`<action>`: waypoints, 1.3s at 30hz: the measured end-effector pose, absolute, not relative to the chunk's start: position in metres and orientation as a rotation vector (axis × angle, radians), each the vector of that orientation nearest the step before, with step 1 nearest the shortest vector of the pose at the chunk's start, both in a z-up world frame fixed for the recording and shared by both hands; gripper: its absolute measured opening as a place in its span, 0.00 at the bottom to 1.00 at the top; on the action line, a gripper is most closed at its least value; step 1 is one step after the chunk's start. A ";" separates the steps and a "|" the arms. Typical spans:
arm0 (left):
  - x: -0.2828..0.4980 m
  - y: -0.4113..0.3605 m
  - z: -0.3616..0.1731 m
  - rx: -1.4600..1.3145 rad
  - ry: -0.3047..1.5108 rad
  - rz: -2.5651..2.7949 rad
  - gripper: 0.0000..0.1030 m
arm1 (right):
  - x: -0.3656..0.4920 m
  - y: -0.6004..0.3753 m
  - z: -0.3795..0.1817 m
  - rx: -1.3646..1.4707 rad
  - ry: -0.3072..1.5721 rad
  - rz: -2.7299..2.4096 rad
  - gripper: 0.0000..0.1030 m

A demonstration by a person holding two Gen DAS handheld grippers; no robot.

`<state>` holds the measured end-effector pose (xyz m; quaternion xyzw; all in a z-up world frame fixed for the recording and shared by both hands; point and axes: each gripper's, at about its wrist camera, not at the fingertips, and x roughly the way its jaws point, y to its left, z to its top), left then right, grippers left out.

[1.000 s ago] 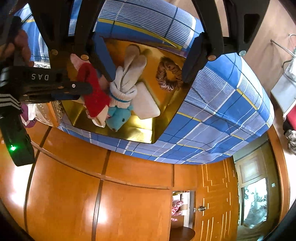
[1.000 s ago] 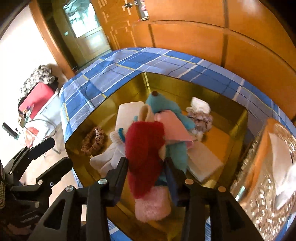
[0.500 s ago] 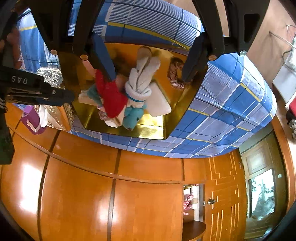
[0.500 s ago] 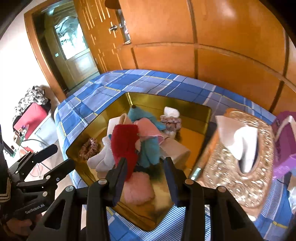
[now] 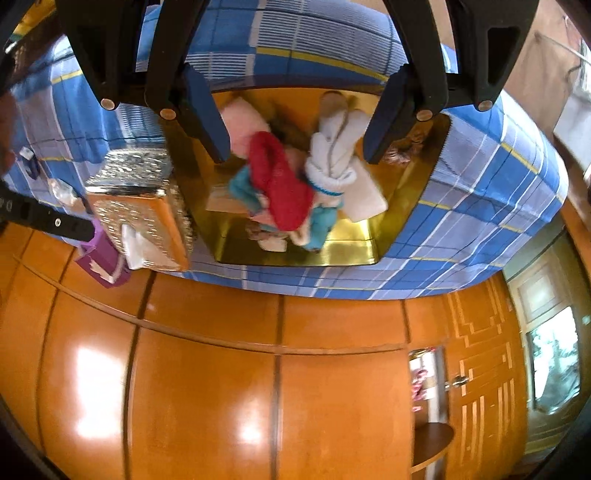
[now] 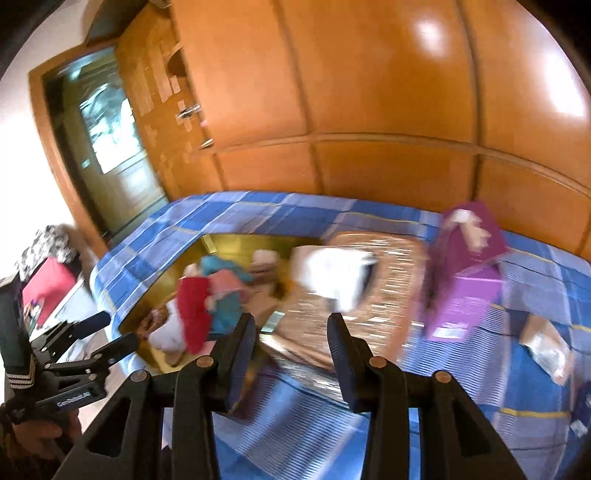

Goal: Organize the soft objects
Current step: 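Move both tools back over the wipes pack and tissue pack on the bedspread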

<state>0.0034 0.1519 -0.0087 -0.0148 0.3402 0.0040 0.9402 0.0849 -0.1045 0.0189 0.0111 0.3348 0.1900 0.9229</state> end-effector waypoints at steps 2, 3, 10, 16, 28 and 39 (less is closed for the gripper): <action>0.004 0.143 -0.007 -0.014 0.693 -0.017 0.73 | 0.083 -0.127 0.020 0.031 0.684 0.339 0.39; 0.004 0.137 -0.005 -0.006 0.690 -0.031 0.73 | 0.083 -0.136 0.020 0.032 0.683 0.318 0.39; 0.005 0.095 0.007 0.061 0.673 -0.146 0.73 | 0.079 -0.217 0.023 0.115 0.663 0.133 0.39; 0.006 0.050 0.016 0.131 0.659 -0.251 0.73 | 0.076 -0.282 0.024 0.147 0.641 -0.020 0.39; 0.012 -0.028 0.019 0.246 0.662 -0.411 0.73 | 0.082 -0.404 0.005 0.294 0.601 -0.300 0.39; 0.028 -0.094 0.007 0.324 0.700 -0.504 0.73 | 0.076 -0.450 -0.004 0.489 0.543 -0.337 0.39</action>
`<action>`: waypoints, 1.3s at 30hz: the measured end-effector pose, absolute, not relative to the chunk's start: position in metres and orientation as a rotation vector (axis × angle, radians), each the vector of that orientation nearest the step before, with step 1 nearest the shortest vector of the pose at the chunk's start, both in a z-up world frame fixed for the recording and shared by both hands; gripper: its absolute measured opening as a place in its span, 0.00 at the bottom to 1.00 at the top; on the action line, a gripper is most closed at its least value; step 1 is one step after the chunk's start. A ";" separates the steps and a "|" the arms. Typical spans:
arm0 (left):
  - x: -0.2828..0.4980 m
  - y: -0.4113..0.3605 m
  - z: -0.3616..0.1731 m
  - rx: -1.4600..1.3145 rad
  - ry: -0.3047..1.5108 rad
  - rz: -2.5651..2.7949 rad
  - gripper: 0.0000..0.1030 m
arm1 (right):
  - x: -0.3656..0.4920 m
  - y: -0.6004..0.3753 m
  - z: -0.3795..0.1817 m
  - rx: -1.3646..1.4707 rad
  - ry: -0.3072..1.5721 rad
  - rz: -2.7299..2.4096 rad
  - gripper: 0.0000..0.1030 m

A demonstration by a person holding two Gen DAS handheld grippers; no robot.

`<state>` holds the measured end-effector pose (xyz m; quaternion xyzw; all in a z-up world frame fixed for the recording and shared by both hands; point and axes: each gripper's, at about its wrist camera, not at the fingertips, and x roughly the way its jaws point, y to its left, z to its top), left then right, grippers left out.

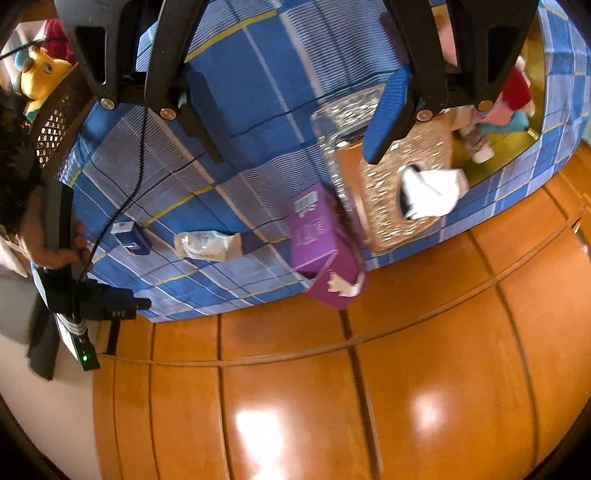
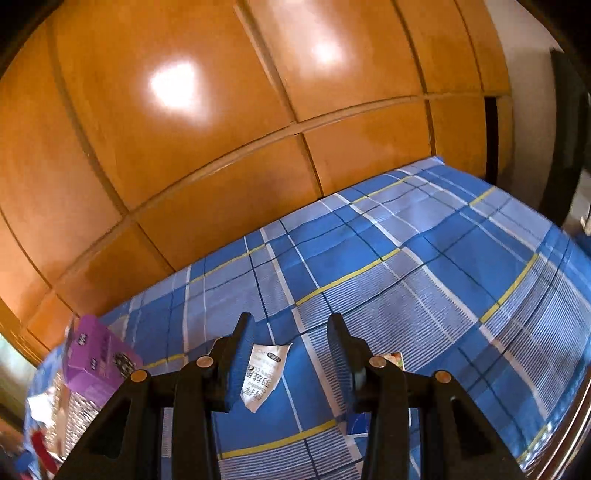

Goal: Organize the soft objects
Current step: 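Move both tools back over the wipes pack and tissue pack on the bedspread, then grasp the white wipes pack with left tool while right tool grasps the blue Tempo tissue pack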

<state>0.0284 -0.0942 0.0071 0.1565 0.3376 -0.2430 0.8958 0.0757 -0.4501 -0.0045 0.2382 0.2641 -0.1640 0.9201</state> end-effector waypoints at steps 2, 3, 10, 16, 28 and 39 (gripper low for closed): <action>0.032 -0.102 0.005 0.325 0.709 -0.519 0.73 | 0.074 -0.454 -0.005 0.516 0.536 -0.336 0.39; 0.033 -0.108 0.004 0.327 0.713 -0.527 0.73 | 0.073 -0.456 -0.005 0.535 0.529 -0.333 0.39; 0.044 -0.140 -0.003 0.368 0.723 -0.568 0.73 | 0.070 -0.461 -0.007 0.584 0.522 -0.318 0.39; 0.057 -0.169 -0.006 0.378 0.732 -0.603 0.73 | 0.066 -0.467 -0.009 0.626 0.510 -0.313 0.39; 0.108 -0.225 -0.033 0.350 0.849 -0.639 0.73 | 0.053 -0.481 -0.007 0.712 0.449 -0.325 0.39; 0.179 -0.289 -0.073 0.083 1.149 -0.634 0.73 | 0.055 -0.483 -0.011 0.747 0.456 -0.273 0.40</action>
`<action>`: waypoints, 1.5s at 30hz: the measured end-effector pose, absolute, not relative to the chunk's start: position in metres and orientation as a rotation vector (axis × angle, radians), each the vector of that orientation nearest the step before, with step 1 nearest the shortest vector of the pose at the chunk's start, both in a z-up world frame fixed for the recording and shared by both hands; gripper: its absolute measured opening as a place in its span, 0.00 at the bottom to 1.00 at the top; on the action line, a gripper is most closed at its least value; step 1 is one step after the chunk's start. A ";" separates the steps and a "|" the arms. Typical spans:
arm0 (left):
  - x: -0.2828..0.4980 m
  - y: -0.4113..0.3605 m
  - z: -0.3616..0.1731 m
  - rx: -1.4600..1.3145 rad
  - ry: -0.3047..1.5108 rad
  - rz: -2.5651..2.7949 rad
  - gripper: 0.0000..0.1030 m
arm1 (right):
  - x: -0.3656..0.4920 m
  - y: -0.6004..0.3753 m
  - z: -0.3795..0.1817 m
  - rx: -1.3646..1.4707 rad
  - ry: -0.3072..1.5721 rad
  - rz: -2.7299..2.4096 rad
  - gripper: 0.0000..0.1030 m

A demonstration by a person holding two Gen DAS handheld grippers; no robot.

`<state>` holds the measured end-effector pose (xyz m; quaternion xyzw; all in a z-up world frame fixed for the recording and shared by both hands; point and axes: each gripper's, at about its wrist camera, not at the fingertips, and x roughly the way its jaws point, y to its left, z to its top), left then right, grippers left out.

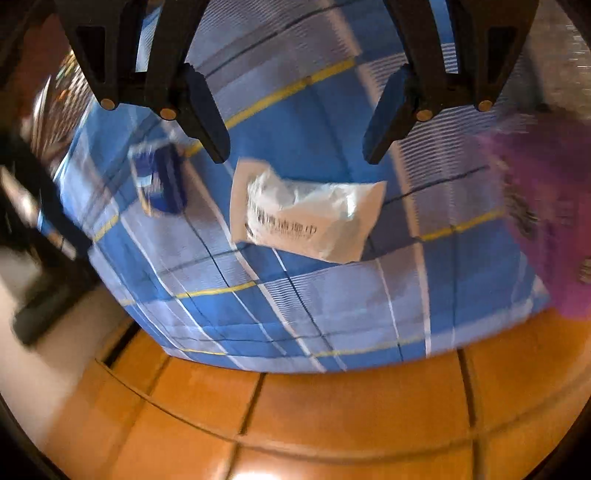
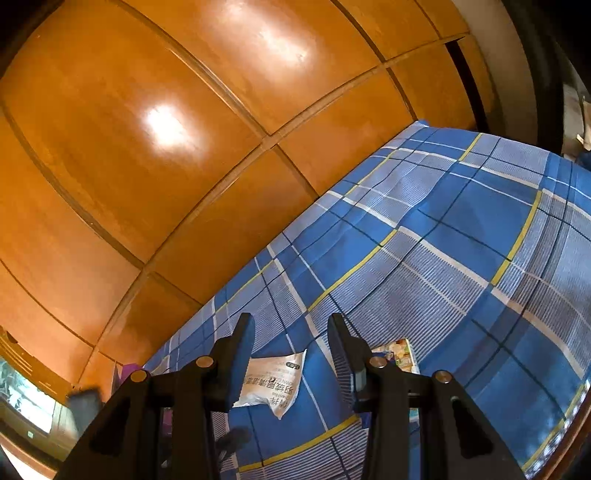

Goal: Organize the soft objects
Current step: 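Grasp the white wipes pack with left tool while right tool grasps the blue Tempo tissue pack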

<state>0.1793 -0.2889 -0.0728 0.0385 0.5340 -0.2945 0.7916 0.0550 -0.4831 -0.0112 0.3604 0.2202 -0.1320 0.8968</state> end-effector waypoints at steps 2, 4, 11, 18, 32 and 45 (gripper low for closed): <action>0.193 -0.294 -0.080 0.022 1.192 -0.607 0.78 | 0.055 -0.483 -0.012 0.754 0.456 -0.266 0.40; 0.209 -0.298 -0.090 -0.040 1.243 -0.569 0.83 | 0.055 -0.484 -0.012 0.763 0.455 -0.264 0.40; 0.250 -0.302 -0.113 -0.252 1.354 -0.428 0.86 | 0.054 -0.486 -0.014 0.791 0.454 -0.254 0.40; 0.248 -0.350 -0.113 0.037 1.303 -0.415 0.95 | 0.055 -0.488 -0.016 0.797 0.459 -0.257 0.40; 0.187 -0.271 -0.105 0.236 1.126 -0.560 0.61 | 0.064 -0.503 -0.038 0.793 0.641 -0.555 0.40; 0.156 -0.242 -0.097 0.266 1.085 -0.584 0.60 | 0.117 -0.484 -0.093 0.560 1.092 -0.618 0.69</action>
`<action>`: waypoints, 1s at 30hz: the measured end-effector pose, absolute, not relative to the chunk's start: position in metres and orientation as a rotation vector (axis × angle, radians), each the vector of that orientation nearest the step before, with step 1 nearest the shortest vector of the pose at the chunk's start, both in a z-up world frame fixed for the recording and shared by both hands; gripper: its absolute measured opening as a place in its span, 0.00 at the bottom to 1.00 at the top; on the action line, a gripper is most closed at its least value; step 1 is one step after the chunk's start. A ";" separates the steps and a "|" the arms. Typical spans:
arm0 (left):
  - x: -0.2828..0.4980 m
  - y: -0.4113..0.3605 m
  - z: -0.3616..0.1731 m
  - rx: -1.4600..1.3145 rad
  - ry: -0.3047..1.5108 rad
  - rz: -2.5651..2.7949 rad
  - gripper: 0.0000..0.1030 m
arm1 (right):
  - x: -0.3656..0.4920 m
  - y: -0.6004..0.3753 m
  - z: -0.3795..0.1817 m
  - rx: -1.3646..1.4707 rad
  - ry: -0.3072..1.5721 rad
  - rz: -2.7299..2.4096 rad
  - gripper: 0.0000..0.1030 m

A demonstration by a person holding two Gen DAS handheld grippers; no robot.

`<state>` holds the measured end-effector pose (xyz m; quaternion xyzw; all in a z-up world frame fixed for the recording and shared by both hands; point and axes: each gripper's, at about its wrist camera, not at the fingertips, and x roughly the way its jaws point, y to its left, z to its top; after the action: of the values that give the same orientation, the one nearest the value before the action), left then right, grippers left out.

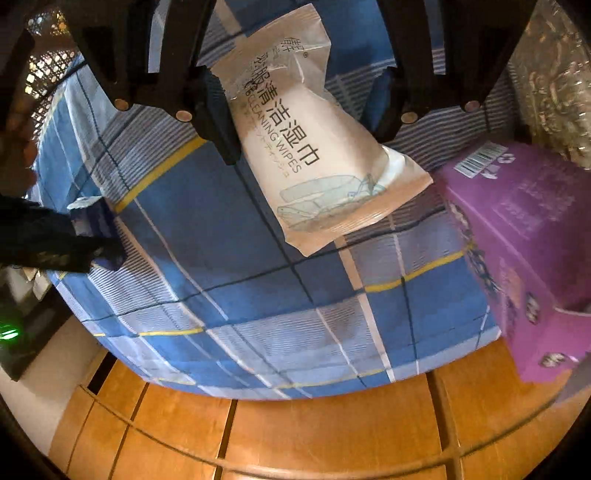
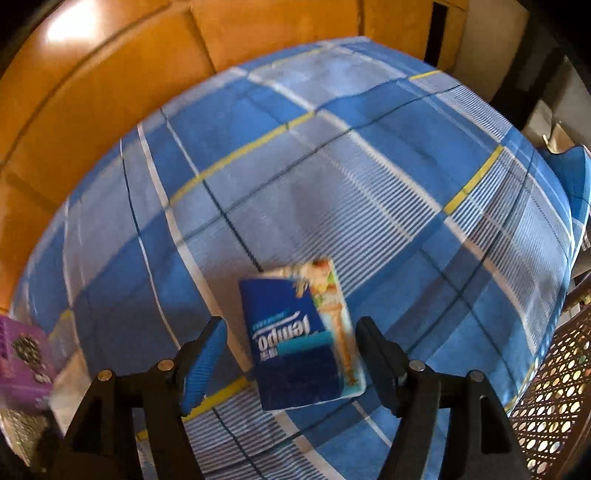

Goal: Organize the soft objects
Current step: 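Grasp the white wipes pack with left tool while right tool grasps the blue Tempo tissue pack, then carry the white wipes pack into the gold tray and open the left tool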

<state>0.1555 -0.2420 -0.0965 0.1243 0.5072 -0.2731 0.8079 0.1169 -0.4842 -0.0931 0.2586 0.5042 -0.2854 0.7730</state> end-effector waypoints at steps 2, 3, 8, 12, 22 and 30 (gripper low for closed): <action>0.153 -0.241 -0.085 0.265 1.053 -0.596 0.60 | 0.120 -0.479 -0.094 0.503 1.116 -0.635 0.63; 0.152 -0.242 -0.077 0.262 1.035 -0.606 0.60 | 0.121 -0.477 -0.095 0.478 1.128 -0.643 0.59; 0.158 -0.246 -0.025 0.223 0.929 -0.651 0.60 | 0.121 -0.472 -0.096 0.439 1.135 -0.619 0.52; 0.184 -0.245 0.021 0.168 0.860 -0.640 0.60 | 0.125 -0.466 -0.098 0.409 1.141 -0.582 0.53; 0.260 -0.144 0.098 0.032 0.728 -0.375 0.60 | 0.123 -0.466 -0.103 0.354 1.146 -0.541 0.53; 0.227 -0.009 0.084 -0.029 0.679 -0.155 0.60 | 0.127 -0.457 -0.110 0.329 1.151 -0.544 0.53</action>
<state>0.2269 -0.0093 0.0837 -0.0140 0.3326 -0.0762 0.9399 0.1275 -0.4574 -0.1100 0.1527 0.5351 -0.2530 0.7914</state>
